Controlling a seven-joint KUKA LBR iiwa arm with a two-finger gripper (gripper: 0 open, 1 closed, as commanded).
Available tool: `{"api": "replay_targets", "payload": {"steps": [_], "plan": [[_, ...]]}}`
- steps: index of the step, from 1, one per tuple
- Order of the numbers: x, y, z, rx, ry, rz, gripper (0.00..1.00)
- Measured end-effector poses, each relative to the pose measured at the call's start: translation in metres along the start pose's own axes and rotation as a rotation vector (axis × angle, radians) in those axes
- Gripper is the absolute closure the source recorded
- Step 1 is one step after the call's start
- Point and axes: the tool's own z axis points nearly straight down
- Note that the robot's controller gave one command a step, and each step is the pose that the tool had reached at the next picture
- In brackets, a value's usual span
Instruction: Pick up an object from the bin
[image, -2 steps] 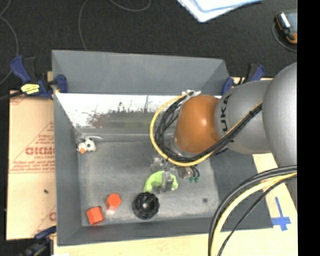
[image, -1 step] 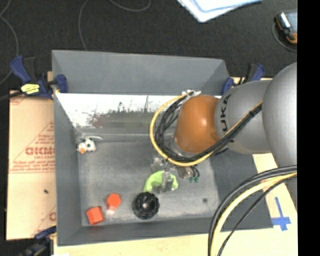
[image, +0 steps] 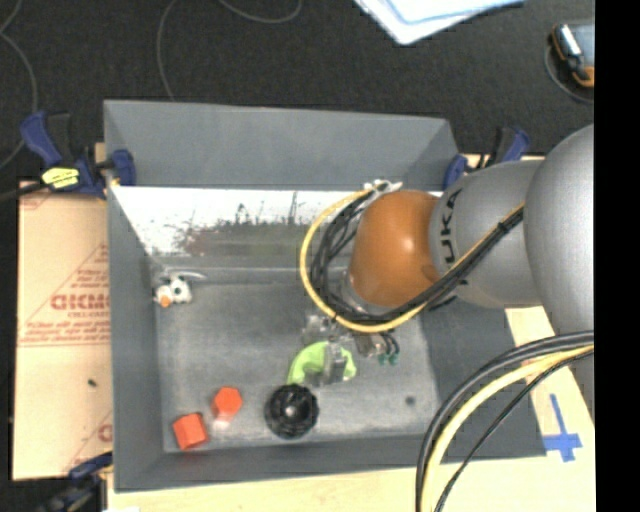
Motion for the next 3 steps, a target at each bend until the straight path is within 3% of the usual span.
{"api": "replay_targets", "payload": {"steps": [3], "plan": [[0.0, 0.0, 0.0, 0.0, 0.0, 0.002, 1.0]]}}
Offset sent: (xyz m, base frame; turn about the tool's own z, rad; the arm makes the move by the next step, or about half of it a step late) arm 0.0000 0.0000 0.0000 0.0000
